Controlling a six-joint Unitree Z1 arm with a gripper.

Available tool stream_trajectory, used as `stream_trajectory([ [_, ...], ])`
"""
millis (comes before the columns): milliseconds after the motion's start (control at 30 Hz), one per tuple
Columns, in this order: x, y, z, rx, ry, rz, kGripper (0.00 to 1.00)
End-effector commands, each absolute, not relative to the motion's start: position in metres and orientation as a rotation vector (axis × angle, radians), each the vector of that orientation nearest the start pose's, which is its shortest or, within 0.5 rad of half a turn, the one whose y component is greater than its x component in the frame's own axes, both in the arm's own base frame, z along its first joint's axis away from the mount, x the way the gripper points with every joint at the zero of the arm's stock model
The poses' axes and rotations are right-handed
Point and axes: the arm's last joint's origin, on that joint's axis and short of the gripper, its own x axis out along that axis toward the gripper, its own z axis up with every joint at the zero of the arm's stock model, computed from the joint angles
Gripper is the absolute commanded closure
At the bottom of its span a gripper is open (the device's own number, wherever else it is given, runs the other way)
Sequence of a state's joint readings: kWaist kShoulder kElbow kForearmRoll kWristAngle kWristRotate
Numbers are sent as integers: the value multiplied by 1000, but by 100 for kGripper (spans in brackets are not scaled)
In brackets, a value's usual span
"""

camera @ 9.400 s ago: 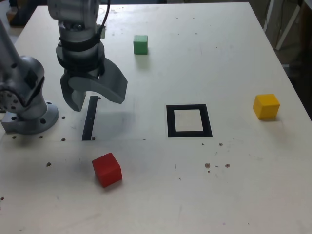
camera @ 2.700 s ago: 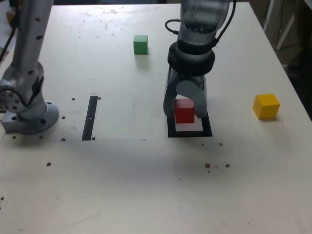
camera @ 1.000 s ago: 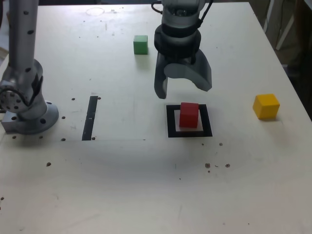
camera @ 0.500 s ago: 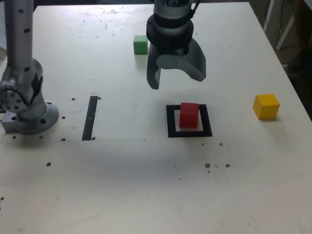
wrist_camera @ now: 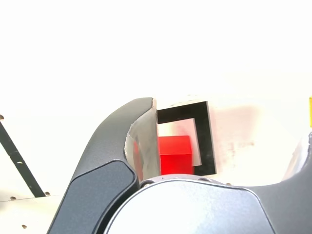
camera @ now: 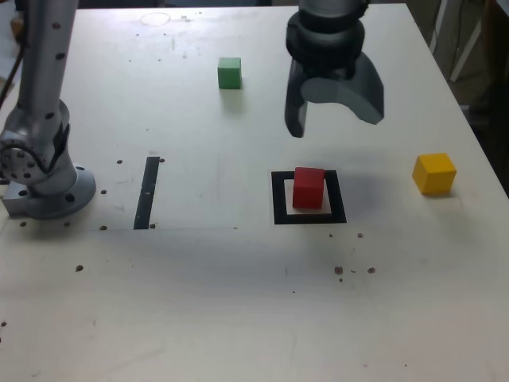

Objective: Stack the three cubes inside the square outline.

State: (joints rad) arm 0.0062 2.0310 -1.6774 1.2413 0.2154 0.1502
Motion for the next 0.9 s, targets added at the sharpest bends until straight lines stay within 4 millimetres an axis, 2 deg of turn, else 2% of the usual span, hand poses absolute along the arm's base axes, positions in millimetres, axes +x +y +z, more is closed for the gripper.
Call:
stream_trajectory([
  [0, 386, 9, 276, 294, 1616, 39, 0],
  [367, 428, -9, 287, 291, 1633, -11, 0],
  [633, 459, -14, 282, 202, 1610, -40, 0],
  [867, 471, -12, 272, 148, 1622, -2, 0],
])
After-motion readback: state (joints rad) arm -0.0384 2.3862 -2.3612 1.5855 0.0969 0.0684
